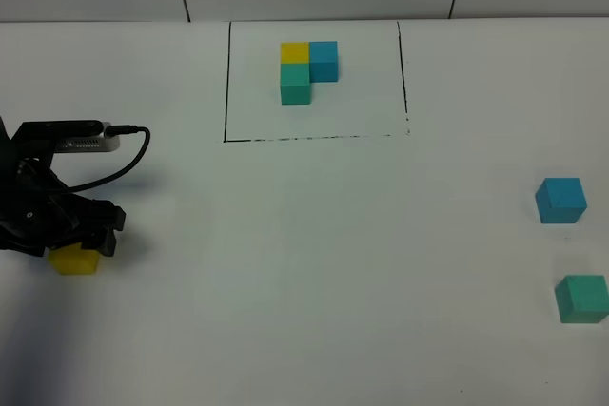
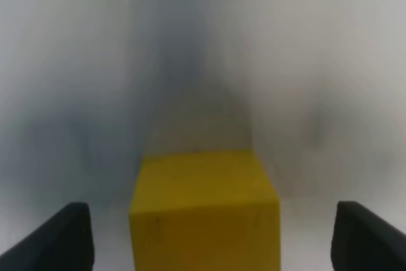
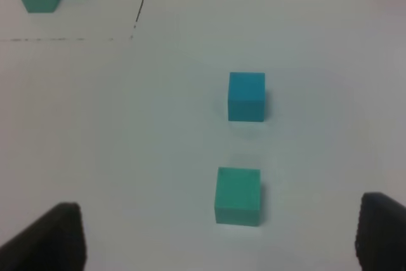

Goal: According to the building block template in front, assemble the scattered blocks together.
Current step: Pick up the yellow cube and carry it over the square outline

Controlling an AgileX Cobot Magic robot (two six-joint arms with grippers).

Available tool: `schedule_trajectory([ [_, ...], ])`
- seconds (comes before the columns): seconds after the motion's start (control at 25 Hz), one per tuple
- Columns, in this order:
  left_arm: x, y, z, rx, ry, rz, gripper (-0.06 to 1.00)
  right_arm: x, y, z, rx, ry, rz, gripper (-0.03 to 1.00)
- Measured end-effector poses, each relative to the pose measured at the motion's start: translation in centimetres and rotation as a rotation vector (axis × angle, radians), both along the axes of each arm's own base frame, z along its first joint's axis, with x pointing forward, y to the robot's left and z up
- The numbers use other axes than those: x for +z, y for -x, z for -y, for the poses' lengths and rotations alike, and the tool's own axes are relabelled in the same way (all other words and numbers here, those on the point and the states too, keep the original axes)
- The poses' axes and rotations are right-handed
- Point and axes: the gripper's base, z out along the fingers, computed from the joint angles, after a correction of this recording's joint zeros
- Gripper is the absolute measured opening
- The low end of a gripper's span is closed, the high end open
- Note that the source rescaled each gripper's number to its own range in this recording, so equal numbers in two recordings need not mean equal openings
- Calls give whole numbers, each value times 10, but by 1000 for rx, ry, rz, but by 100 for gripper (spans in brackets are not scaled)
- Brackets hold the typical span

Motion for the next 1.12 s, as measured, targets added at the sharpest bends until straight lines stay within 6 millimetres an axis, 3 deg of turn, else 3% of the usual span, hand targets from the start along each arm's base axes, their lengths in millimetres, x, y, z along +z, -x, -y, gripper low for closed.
schedule_trajectory([
  [0.4, -14, -1, 0, 3, -1, -44, 73, 0, 0, 0, 0, 0, 0, 73],
  [0.48, -11, -3, 1, 3, 2, -51, 58, 0, 0, 0, 0, 0, 0, 73],
  [0.56, -4, -6, 1, -3, 3, -63, 28, 0, 0, 0, 0, 0, 0, 73],
  [0.6, 2, -8, 1, -8, 3, -70, 5, 0, 0, 0, 0, 0, 0, 73],
  [0.64, 9, -10, 2, -13, 3, -72, 0, 0, 0, 0, 0, 0, 0, 73],
  [0.92, 61, -32, 12, -126, 6, -34, 0, 0, 0, 0, 0, 0, 0, 73],
  [1.12, 100, -50, 50, -421, -25, 83, 0, 0, 0, 0, 0, 0, 0, 73],
])
